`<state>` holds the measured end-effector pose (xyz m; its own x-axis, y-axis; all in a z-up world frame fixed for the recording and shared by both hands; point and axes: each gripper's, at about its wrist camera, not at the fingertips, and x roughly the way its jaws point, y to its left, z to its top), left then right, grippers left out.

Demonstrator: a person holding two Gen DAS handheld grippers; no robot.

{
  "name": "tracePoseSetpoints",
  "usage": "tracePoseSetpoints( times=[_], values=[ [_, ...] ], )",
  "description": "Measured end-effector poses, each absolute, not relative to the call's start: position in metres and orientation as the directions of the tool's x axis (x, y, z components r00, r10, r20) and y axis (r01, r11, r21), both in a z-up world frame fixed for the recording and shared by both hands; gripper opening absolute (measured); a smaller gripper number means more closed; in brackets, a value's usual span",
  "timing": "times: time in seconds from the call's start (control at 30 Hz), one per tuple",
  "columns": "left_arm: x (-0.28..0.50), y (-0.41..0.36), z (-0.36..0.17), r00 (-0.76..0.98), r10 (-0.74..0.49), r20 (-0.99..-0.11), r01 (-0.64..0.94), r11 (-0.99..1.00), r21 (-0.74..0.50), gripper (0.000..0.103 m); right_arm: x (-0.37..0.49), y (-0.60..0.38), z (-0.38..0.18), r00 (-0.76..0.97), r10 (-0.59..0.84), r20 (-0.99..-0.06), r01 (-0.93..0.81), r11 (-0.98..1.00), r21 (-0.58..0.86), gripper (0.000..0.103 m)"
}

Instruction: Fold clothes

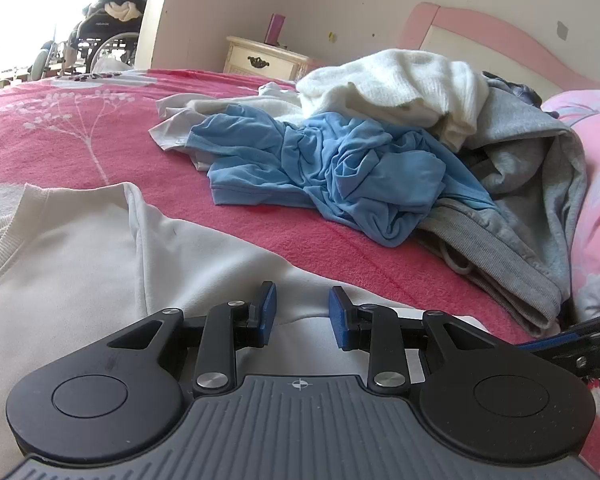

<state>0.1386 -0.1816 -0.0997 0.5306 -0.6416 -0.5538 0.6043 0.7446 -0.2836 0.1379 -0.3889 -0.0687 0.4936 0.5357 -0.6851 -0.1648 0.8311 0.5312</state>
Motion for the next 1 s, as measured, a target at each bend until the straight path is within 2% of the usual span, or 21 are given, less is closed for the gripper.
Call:
tracePoseSetpoints(
  times=[0.03, 0.13, 0.33, 0.47, 0.6, 0.7, 0.77, 0.8, 0.9, 1.0],
  values=[
    [0.139, -0.182, -0.1, 0.531, -0.642, -0.554, 0.604, 0.745, -0.284, 0.03, 0.138, -0.389, -0.069, 0.498, 0.535, -0.683, -0.167, 0.832, 0.53, 0.028],
    [0.139, -0.182, -0.1, 0.531, -0.642, -0.553, 0.604, 0.745, -0.284, 0.03, 0.136, -0.389, -0.068, 0.51, 0.532, -0.676, -0.174, 0.833, 0.525, 0.003],
    [0.139, -0.182, -0.1, 0.533, -0.64, -0.553, 0.605, 0.746, -0.28, 0.03, 0.12, -0.389, -0.057, 0.537, 0.487, -0.689, -0.223, 0.87, 0.441, 0.003],
    [0.139, -0.182, -0.1, 0.534, -0.638, -0.555, 0.605, 0.746, -0.277, 0.03, 0.108, -0.389, -0.048, 0.557, 0.453, -0.696, -0.256, 0.891, 0.375, 0.009],
    [0.138, -0.183, -0.1, 0.535, -0.636, -0.556, 0.605, 0.748, -0.273, 0.03, 0.096, -0.388, -0.039, 0.577, 0.419, -0.701, -0.286, 0.907, 0.308, 0.01],
    [0.138, -0.183, -0.1, 0.536, -0.635, -0.557, 0.606, 0.748, -0.269, 0.03, 0.074, -0.379, -0.033, 0.494, 0.466, -0.734, -0.424, 0.866, 0.264, 0.01],
    [0.138, -0.184, -0.1, 0.537, -0.633, -0.557, 0.606, 0.749, -0.267, 0.03, 0.053, -0.37, -0.037, 0.407, 0.447, -0.797, -0.519, 0.831, 0.201, 0.01],
    [0.138, -0.184, -0.1, 0.538, -0.632, -0.558, 0.607, 0.75, -0.265, 0.03, 0.043, -0.366, -0.04, 0.365, 0.42, -0.831, -0.556, 0.814, 0.167, 0.01],
    [0.137, -0.184, -0.1, 0.54, -0.63, -0.558, 0.607, 0.751, -0.261, 0.03, 0.011, -0.374, -0.056, 0.313, 0.219, -0.924, -0.56, 0.829, 0.006, 0.009],
    [0.137, -0.184, -0.1, 0.541, -0.629, -0.558, 0.608, 0.751, -0.257, 0.03, -0.012, -0.389, -0.049, 0.316, 0.115, -0.942, -0.512, 0.856, -0.067, 0.009]
  ],
)
